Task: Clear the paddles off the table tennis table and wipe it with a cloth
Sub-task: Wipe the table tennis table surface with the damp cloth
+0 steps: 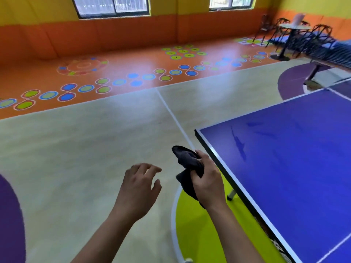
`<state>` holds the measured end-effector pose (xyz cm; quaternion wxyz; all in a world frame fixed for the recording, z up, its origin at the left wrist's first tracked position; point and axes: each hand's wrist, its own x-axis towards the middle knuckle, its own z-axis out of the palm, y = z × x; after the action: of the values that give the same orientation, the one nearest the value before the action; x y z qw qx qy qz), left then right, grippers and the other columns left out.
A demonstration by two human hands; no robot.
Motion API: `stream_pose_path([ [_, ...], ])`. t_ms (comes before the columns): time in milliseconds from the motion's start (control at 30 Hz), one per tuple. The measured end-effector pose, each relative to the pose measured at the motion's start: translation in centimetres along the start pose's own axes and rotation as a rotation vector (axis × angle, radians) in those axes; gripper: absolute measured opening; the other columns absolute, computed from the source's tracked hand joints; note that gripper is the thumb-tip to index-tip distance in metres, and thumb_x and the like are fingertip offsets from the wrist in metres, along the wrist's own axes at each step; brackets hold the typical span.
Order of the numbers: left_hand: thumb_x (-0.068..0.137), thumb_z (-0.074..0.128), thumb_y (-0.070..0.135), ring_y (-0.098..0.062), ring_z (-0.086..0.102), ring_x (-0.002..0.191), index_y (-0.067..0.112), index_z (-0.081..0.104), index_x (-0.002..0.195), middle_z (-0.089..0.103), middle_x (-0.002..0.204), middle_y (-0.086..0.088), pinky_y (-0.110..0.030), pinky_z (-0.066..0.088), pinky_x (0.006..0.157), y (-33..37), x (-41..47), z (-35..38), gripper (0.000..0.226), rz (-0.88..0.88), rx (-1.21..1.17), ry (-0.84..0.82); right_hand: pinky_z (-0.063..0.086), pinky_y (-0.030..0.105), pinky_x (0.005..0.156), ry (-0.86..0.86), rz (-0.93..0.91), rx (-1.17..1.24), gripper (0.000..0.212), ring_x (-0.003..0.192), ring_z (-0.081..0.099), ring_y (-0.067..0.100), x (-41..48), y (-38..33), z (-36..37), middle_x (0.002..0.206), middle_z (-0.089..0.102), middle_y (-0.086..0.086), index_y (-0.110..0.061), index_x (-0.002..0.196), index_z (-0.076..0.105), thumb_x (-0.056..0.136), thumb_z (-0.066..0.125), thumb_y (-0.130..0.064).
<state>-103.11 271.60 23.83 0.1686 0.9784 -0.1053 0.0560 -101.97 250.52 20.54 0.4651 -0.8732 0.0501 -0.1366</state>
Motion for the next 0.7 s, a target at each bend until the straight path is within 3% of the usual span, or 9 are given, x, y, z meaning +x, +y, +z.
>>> stream_pose_path([
  [100, 0.098, 0.053, 0.034, -0.018, 0.042, 0.131, 0.032, 0.059, 0.131, 0.057, 0.131, 0.009, -0.032, 0.029, 0.110, -1.6, 7.1, 1.4, 0.033, 0.066, 0.002, -0.058, 0.048, 0.028, 0.095, 0.098, 0.032, 0.015, 0.054, 0.119, 0.057, 0.012, 5.6, 1.9, 2.0, 0.129, 0.063, -0.010, -0.035, 0.138, 0.052, 0.091, 0.067, -0.015],
  [300, 0.098, 0.055, 0.036, -0.023, 0.043, 0.134, 0.031, 0.061, 0.131, 0.059, 0.133, 0.007, -0.037, 0.030, 0.110, -3.9, 23.1, 1.7, 0.034, 0.154, 0.092, -0.108, 0.049, 0.038, 0.091, 0.235, 0.106, 0.022, 0.034, 0.111, 0.059, 0.023, 20.4, 4.0, 6.0, 0.115, 0.068, -0.001, -0.023, 0.130, 0.060, 0.098, 0.061, -0.016],
  [400, 0.097, 0.058, 0.034, -0.028, 0.045, 0.132, 0.027, 0.063, 0.128, 0.062, 0.130, 0.002, -0.043, 0.034, 0.110, -4.6, 31.7, -0.1, 0.033, 0.174, 0.128, -0.053, 0.048, 0.039, 0.088, 0.273, 0.084, 0.039, 0.030, 0.106, 0.060, 0.026, 28.2, 3.7, 7.2, 0.111, 0.068, 0.002, -0.022, 0.128, 0.061, 0.099, 0.060, -0.016],
  [567, 0.098, 0.057, 0.033, -0.027, 0.043, 0.133, 0.026, 0.062, 0.129, 0.061, 0.132, 0.001, -0.041, 0.032, 0.110, -5.4, 42.5, 0.2, 0.032, 0.199, 0.093, -0.052, 0.048, 0.037, 0.091, 0.281, 0.079, 0.022, 0.033, 0.107, 0.057, 0.019, 38.2, 3.9, 8.8, 0.112, 0.066, -0.005, -0.030, 0.131, 0.057, 0.100, 0.056, -0.021],
  [700, 0.099, 0.054, 0.036, -0.025, 0.041, 0.134, 0.028, 0.062, 0.129, 0.059, 0.133, 0.004, -0.039, 0.029, 0.112, -4.7, 51.7, 2.9, 0.032, 0.331, 0.046, -0.082, 0.047, 0.036, 0.092, 0.325, 0.166, -0.013, 0.032, 0.109, 0.055, 0.017, 45.0, 6.5, 9.5, 0.113, 0.064, -0.005, -0.030, 0.132, 0.057, 0.102, 0.053, -0.023],
])
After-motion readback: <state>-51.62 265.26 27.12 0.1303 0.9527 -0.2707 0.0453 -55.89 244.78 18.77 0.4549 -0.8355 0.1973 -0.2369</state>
